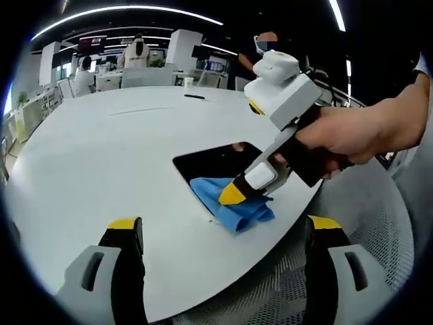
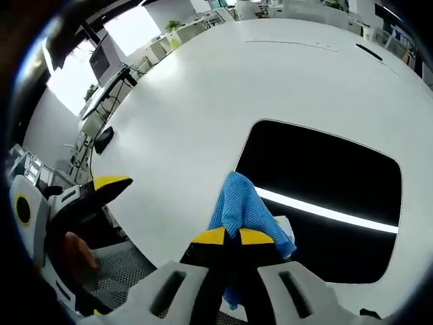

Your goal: Wipe the mirror surface with the cleaning cloth until all visible marks leave the cleaned area.

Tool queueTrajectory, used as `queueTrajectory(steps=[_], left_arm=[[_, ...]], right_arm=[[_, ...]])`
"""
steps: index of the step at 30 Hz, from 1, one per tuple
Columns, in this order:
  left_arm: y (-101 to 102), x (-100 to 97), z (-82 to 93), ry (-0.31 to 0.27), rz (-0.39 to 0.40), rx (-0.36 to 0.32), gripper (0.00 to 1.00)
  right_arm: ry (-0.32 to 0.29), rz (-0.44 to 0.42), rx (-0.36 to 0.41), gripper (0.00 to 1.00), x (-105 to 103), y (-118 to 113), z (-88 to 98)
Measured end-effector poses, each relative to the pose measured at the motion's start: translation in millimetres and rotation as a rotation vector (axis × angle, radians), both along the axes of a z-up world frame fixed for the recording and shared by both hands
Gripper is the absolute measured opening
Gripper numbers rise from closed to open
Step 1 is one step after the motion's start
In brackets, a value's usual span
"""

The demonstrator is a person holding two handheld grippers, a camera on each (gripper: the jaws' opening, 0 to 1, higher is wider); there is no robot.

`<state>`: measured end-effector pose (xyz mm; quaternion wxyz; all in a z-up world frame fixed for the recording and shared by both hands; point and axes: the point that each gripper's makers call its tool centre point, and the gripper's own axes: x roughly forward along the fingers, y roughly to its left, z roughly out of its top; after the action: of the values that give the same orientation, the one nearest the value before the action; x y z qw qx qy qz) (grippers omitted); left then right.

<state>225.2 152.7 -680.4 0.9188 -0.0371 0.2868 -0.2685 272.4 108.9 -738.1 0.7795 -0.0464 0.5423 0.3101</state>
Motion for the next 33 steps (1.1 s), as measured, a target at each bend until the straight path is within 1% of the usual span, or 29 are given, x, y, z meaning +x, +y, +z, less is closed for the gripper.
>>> queueTrajectory(steps=[3,5,10,16,18,20,24,25,30,33], left_arm=[[6,0.6,0.1,-0.014,0.007,0.021,0.99],[9,0.5,0.1,-0.013,0.013,0.018,0.99],[20,-0.1,0.9,-0.015,0.042,0.026,0.99],[28,0.0,3.8,-0.017,0.075,0.033,0.99],[29,0.3,4.1,-0.018,0.082,0.036,0.99],[33,3.1,4.8,-0.019,0.111,0.038,0.99],[38,5.0,8.1,-0.01,0.168,0.006,0.99],[39,5.5,9.8,-0.005,0.184,-0.012,0.99],[42,6.3,8.4,-0.007,0.2,0.008,0.99],[42,7.6,7.2,-0.019,0.194,0.028,0.99]], right_arm=[[0.007,-0.008,-0.003,0.0,1,0,0.0],[0.01,-0.01,-0.004,0.0,2,1,0.3],[-0.005,-0.003,-0.01,0.0,9,1,0.6],[-0.018,0.011,-0.022,0.0,21,4,0.5],[-0.021,0.011,-0.023,0.0,27,5,0.1],[-0.025,0.014,-0.024,0.0,32,6,0.0],[-0.042,0.033,-0.038,0.0,45,8,-0.6],[-0.043,0.034,-0.038,0.0,48,8,-0.7],[-0.047,0.029,-0.043,0.0,65,9,-0.1],[-0.054,0.039,-0.052,0.0,72,11,-0.5]])
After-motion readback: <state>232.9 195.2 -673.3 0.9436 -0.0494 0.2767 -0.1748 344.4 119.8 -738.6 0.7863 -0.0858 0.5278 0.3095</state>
